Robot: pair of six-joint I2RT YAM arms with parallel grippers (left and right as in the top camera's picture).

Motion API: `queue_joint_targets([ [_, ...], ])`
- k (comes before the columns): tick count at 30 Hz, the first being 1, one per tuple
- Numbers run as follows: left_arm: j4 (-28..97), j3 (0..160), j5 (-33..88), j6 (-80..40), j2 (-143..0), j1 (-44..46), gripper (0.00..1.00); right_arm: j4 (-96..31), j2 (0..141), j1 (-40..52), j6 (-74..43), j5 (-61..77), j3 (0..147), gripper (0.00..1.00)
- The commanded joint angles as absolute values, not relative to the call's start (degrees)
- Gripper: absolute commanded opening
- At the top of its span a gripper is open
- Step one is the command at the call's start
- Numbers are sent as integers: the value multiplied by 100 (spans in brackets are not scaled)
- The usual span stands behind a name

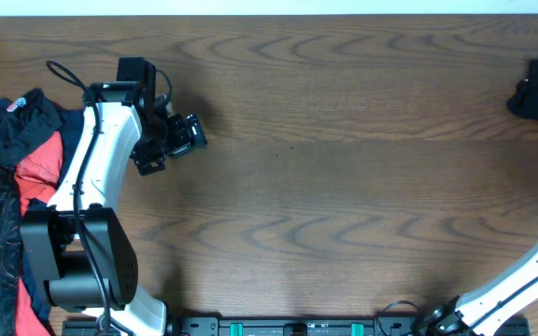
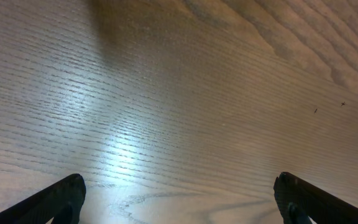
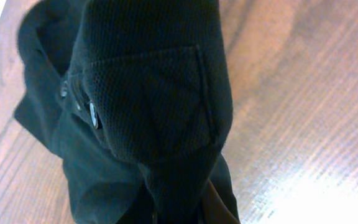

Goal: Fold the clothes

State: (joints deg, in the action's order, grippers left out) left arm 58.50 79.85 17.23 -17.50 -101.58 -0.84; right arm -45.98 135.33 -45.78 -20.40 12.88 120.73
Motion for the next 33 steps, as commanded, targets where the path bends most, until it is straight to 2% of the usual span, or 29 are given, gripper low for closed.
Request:
queue_joint_targets([
  [1, 5865, 8038, 1732, -1651, -10180, -75, 98, -4755, 13815, -4661, -2298, 1225, 12184, 1],
  [6, 5905, 8038, 1732, -1651, -10180, -75, 98, -5009, 14182, -4678, -2523, 919, 12182, 1],
  [7, 5911, 8038, 1732, -1651, -10180, -75, 98, -5050, 14234, -4683, -2523, 893, 12182, 9],
  [9, 5933, 8038, 1730, -1649, -10180, -78, 98, -5164, 14293, -4698, -2526, 760, 12182, 15],
  [10, 5940, 8038, 1732, -1649, -10180, -78, 98, -5196, 14298, -4711, -2526, 727, 12182, 27],
  [11, 5946, 8038, 1732, -1649, -10180, -78, 98, -5223, 14298, -4727, -2523, 694, 12182, 69],
  [12, 5948, 8038, 1730, -1649, -10180, -78, 98, -5258, 14296, -4735, -2512, 659, 12182, 98],
  [22, 5937, 8038, 1730, -1629, -10180, -78, 98, -5710, 13845, -5013, -2655, 196, 12189, 99],
  [33, 5916, 8038, 1730, -1627, -10180, -78, 98, -5752, 12105, -4821, -2611, 198, 12189, 99],
])
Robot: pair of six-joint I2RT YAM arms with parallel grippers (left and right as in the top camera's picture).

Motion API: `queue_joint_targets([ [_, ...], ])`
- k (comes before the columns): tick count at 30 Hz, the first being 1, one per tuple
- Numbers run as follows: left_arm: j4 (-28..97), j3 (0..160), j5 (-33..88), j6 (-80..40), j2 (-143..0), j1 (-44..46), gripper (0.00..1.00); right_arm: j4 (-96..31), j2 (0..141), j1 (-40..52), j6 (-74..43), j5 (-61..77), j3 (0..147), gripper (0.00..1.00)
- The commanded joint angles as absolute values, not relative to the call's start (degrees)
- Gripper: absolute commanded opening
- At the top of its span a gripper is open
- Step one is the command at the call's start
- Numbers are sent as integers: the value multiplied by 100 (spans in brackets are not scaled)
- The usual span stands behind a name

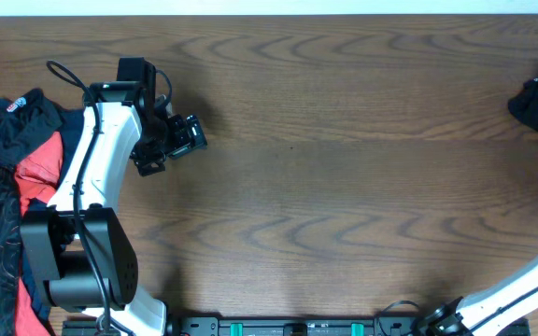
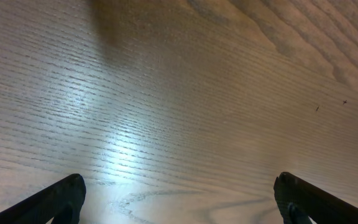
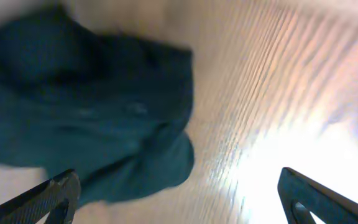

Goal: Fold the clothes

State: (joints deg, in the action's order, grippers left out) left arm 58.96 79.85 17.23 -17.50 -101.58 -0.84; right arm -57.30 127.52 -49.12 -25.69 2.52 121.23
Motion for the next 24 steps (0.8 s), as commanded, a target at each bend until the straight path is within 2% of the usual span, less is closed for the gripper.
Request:
queue_joint_targets([
  [1, 5916, 8038, 1730, -1627, -10180, -78, 98, -5752, 11994, -4786, -2611, 231, 12189, 99],
  [3, 5916, 8038, 1730, -1627, -10180, -78, 98, -5795, 11815, -4727, -2611, 390, 12189, 99],
  [4, 5916, 8038, 1730, -1627, -10180, -78, 98, -5857, 11773, -4713, -2611, 497, 12189, 96],
  [5, 5916, 8038, 1730, -1627, -10180, -78, 98, -5920, 11771, -4700, -2611, 609, 12189, 72],
  [6, 5916, 8038, 1730, -1627, -10180, -78, 98, -6007, 11782, -4694, -2611, 698, 12186, 31],
  [7, 5916, 8038, 1730, -1629, -10180, -78, 98, -6169, 11839, -4685, -2613, 709, 12182, 8],
  [8, 5916, 8038, 1730, -1629, -10180, -78, 98, -6287, 11900, -4685, -2611, 711, 12182, 1],
  [17, 5944, 8038, 1732, -1629, -10180, -75, 98, -7279, 13107, -4543, -1835, 711, 12182, 1],
  [24, 5951, 8038, 1732, -1632, -10180, -75, 98, -7253, 13880, -4091, -1704, 683, 12182, 1],
])
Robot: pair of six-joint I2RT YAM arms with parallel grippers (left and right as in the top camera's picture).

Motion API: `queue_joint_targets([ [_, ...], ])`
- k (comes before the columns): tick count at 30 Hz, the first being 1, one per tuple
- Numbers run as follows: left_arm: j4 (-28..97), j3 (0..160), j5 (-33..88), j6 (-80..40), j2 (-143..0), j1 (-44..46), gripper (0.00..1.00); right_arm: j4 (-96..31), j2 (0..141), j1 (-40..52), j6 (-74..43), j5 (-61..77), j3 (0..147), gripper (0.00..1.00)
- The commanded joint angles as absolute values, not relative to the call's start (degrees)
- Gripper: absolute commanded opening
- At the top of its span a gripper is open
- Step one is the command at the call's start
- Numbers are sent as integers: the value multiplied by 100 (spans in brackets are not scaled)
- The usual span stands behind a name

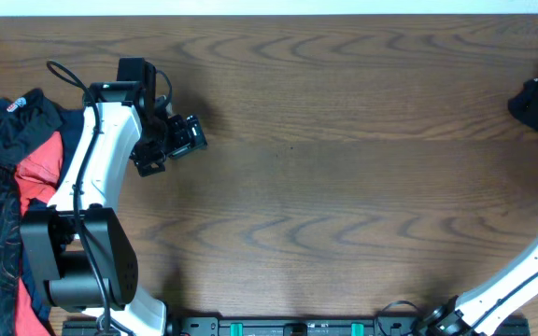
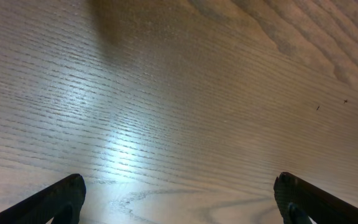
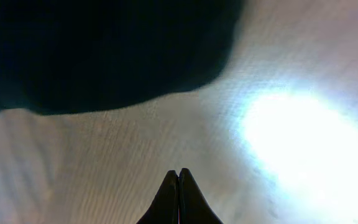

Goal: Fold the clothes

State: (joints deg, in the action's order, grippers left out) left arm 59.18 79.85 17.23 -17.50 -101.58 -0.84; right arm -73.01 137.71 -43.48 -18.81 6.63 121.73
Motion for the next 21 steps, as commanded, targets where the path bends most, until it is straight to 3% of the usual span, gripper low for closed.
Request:
queue_joint_targets([
  [1, 5951, 8038, 1732, -1632, -10180, -78, 98, -7199, 13939, -4005, -1706, 661, 12182, 1],
  [12, 5972, 8038, 1732, -1634, -10180, -75, 98, -6528, 13994, -3439, -2150, -816, 12182, 1],
  [21, 6036, 8038, 1730, -1632, -10180, -78, 98, -6368, 13994, -3570, -2482, -1356, 12182, 1],
])
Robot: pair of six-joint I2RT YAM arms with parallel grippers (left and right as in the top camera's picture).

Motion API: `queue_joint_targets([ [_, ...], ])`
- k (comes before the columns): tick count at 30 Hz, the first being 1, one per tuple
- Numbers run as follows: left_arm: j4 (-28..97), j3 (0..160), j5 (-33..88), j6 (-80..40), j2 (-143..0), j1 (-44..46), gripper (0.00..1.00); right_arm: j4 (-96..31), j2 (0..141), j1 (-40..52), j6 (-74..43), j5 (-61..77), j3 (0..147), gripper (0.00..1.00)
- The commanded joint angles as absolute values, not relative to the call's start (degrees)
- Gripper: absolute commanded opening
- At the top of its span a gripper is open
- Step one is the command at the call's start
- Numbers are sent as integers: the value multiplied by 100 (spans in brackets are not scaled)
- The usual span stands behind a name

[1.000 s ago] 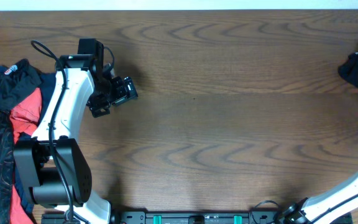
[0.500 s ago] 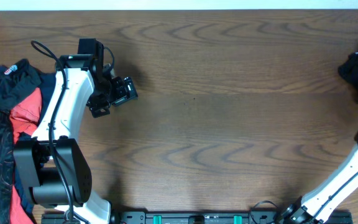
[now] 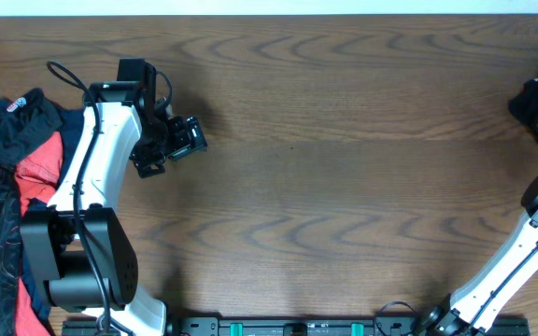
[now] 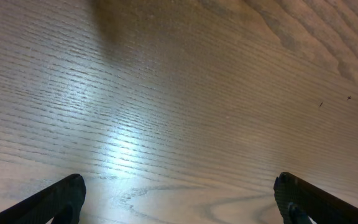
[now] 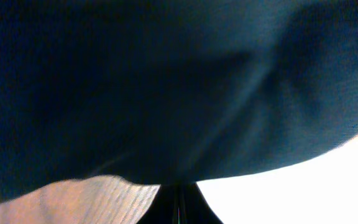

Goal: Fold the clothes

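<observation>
A dark crumpled garment lies at the table's far right edge. It fills the right wrist view [image 5: 166, 81]. My right gripper [image 5: 179, 194] is shut, its tips meeting the garment's lower edge; whether any cloth is pinched is hidden. In the overhead view only the right arm shows, and the gripper is out of frame. My left gripper [image 3: 185, 138] hangs open over bare wood at the left, with nothing between its fingers [image 4: 179, 190]. A pile of black and red clothes [image 3: 7, 177] lies at the left edge.
The wooden table [image 3: 344, 187] spreads between the two arms. The left arm's white links [image 3: 92, 177] stand beside the clothes pile. The dark garment lies close to the table's right edge.
The right wrist camera has closed in on the dark garment, which now fills its view. The right arm shows further into the overhead frame. The left arm has not moved.
My right gripper was shut on the dark garment, which hung from it. Then it stood open with the garment lying on the table at the far right. Then it was shut and empty just short of the cloth, and now its tips touch the garment's edge.
</observation>
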State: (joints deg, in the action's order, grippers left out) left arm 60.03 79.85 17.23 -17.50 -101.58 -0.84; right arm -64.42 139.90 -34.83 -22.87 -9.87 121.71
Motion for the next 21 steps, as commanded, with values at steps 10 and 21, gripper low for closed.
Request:
queue_joint_targets([
  [10, 6036, 8038, 1732, -1634, -10180, -78, 98, -5933, 13992, -3531, -2237, -2508, 12195, 1],
  [21, 6036, 8038, 1734, -1636, -10180, -78, 98, -5487, 13981, -3452, -2091, -2523, 12302, 16],
])
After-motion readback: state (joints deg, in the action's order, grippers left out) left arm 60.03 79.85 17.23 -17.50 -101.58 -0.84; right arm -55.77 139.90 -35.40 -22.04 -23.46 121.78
